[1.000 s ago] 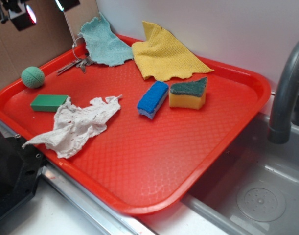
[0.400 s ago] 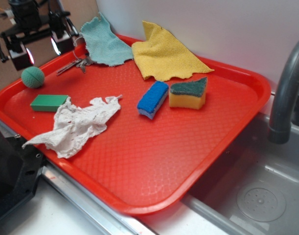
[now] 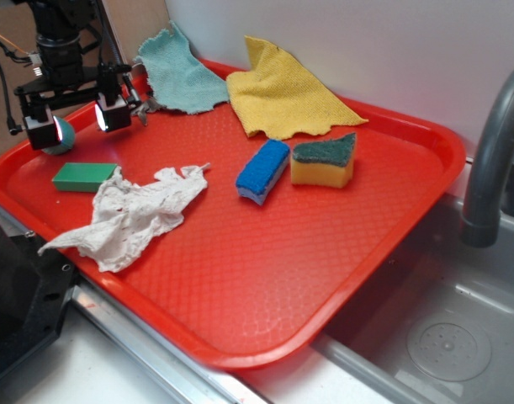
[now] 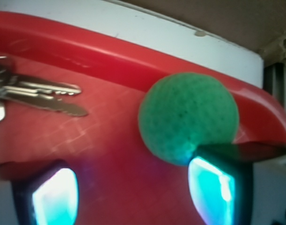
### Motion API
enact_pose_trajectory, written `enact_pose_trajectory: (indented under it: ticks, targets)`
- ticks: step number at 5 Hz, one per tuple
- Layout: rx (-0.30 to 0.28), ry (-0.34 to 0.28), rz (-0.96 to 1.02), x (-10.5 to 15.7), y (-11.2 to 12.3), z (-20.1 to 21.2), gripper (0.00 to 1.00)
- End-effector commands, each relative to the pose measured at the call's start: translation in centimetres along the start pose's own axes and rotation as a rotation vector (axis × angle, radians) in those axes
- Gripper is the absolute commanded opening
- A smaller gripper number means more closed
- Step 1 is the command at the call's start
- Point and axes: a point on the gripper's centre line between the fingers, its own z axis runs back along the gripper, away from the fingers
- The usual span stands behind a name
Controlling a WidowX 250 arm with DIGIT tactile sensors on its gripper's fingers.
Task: Grab the green ball.
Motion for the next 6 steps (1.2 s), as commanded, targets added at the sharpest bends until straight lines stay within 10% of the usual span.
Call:
enact_pose_trajectory:
  ticks: [1,3,6]
  targets:
    - [0.035,-0.038,-0.041,1.1,0.3,1.6,0.0]
    - [-0.065,-0.122,-0.101,0.1,0.4,6.6,1.0]
    - [-0.065,-0.122,-0.101,0.1,0.4,6.6,1.0]
